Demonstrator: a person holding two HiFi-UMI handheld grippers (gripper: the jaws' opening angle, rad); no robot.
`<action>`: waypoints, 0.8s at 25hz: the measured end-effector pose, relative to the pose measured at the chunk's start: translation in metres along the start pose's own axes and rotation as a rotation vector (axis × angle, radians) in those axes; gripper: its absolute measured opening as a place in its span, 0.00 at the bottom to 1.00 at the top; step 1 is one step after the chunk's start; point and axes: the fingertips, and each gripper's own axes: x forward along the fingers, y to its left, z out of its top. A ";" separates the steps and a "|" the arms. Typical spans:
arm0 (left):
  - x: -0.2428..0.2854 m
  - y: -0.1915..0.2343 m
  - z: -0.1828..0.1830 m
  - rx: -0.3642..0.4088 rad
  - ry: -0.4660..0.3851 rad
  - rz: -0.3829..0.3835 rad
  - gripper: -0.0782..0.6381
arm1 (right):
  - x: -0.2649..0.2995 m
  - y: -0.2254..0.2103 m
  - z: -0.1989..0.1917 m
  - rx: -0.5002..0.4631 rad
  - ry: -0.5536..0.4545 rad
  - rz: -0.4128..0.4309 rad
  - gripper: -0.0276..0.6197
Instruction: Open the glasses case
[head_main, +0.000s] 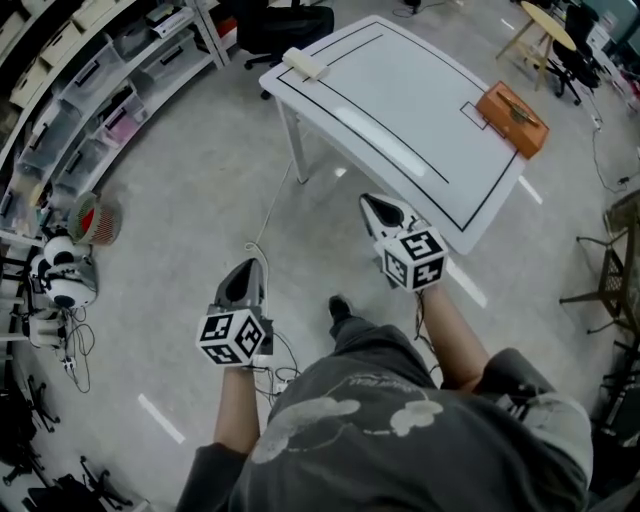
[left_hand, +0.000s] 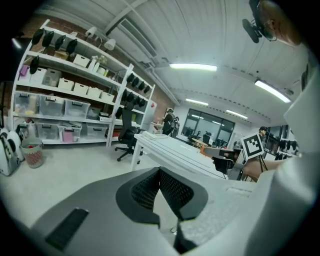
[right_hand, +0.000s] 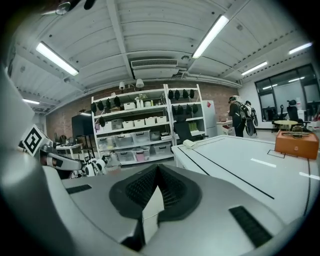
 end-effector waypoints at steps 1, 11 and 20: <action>0.012 0.000 0.006 0.002 -0.004 -0.002 0.11 | 0.009 -0.008 0.003 0.006 -0.004 0.004 0.05; 0.084 0.010 0.045 -0.009 -0.030 0.011 0.11 | 0.066 -0.053 0.021 -0.030 0.013 0.028 0.26; 0.108 0.006 0.054 0.010 -0.025 0.010 0.11 | 0.077 -0.072 0.020 0.000 0.013 0.039 0.47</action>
